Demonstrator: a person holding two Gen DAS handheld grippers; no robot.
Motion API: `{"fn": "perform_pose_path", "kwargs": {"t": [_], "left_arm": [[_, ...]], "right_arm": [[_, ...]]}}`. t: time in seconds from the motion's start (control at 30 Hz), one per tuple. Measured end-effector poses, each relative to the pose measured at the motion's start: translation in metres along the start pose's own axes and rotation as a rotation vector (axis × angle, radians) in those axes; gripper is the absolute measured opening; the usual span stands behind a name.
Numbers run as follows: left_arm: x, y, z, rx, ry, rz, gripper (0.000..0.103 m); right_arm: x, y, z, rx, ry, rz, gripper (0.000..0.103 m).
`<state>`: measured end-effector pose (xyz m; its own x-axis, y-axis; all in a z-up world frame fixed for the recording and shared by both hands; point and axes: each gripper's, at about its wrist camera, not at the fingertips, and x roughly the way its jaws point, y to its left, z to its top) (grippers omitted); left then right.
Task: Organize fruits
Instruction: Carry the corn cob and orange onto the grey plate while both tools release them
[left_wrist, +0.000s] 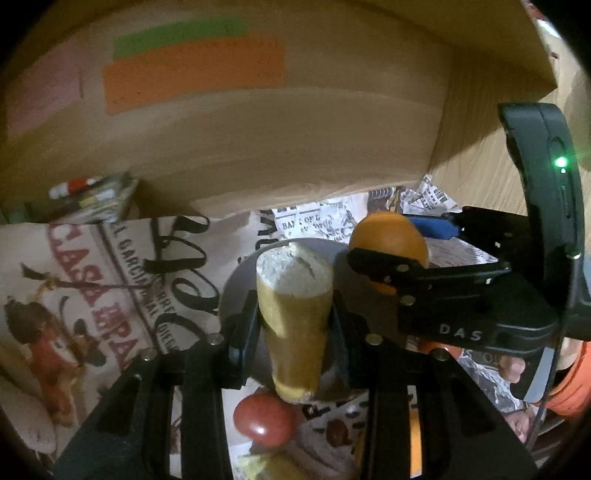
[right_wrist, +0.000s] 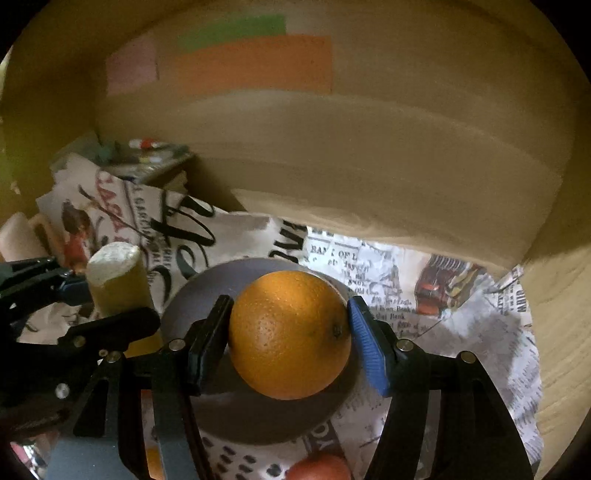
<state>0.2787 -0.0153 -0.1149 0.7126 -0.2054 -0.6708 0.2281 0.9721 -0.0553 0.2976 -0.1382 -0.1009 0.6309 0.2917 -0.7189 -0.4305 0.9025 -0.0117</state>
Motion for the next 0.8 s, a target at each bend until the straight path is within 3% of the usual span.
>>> {"fn": "perform_pose_path", "kwargs": {"t": [0.1, 0.3, 0.5, 0.6, 0.8], "left_arm": [[0.022, 0.005, 0.004, -0.017, 0.05, -0.016, 0.036], [0.044, 0.011, 0.019, -0.033, 0.076, -0.038, 0.036], [0.073, 0.019, 0.027, -0.033, 0.122, -0.003, 0.035], [0.084, 0.025, 0.026, -0.031, 0.146, 0.018, 0.03], [0.087, 0.034, 0.023, -0.054, 0.151, 0.031, 0.03]], "right_arm": [[0.016, -0.006, 0.001, 0.0, 0.045, -0.005, 0.06], [0.043, -0.014, 0.002, 0.022, 0.124, 0.02, 0.06], [0.062, -0.015, 0.001, 0.009, 0.159, 0.008, 0.06], [0.066, -0.015, -0.002, 0.005, 0.162, 0.005, 0.06], [0.065, -0.011, -0.005, -0.011, 0.169, -0.001, 0.061]]}}
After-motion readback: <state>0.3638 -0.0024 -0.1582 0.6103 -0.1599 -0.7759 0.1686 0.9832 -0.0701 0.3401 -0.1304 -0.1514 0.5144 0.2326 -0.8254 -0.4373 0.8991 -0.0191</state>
